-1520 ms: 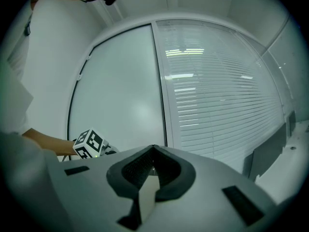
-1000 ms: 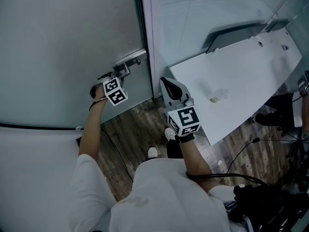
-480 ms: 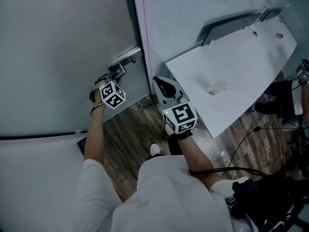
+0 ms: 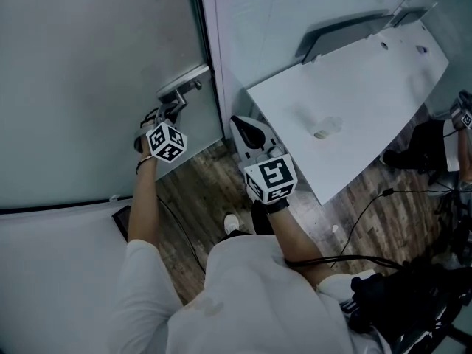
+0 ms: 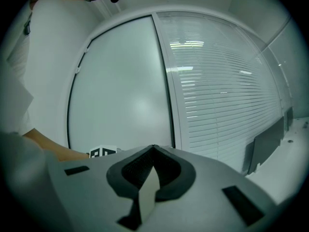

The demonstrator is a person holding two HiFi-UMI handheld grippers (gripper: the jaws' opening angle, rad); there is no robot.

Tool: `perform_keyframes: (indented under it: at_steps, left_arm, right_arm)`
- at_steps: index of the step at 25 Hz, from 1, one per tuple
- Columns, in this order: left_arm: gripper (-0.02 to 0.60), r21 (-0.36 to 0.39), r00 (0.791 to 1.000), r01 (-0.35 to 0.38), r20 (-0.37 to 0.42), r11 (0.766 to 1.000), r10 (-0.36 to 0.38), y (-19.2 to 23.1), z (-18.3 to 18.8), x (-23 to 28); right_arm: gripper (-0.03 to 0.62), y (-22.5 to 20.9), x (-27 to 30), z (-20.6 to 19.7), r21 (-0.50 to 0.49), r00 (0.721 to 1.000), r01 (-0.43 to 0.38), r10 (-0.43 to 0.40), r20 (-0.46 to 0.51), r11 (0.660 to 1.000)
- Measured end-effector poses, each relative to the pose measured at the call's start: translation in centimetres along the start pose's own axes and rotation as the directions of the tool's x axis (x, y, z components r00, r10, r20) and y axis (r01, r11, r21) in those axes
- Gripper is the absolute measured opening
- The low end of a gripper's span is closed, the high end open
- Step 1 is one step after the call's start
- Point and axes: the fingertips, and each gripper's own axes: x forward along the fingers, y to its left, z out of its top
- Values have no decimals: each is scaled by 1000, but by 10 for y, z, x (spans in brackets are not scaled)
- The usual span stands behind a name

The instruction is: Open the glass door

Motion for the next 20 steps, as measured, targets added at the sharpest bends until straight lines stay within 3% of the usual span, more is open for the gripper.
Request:
perform_keyframes:
  at_steps: [5, 12, 20]
  left_arm:
    - [2, -21, 999, 5, 37, 1000, -4, -7, -4, 4]
    - [2, -36, 999, -13, 31, 999, 14, -15, 0, 16]
    - [3, 37, 999, 28, -24, 999, -27, -37, -2, -5]
  right_arm:
    - [2, -10, -15, 0, 1, 999, 47, -47, 4, 999]
    - [2, -29, -36, 4, -8, 995, 100, -100, 16, 995]
    - [2, -4, -65, 29, -27, 990, 120, -118, 75, 992]
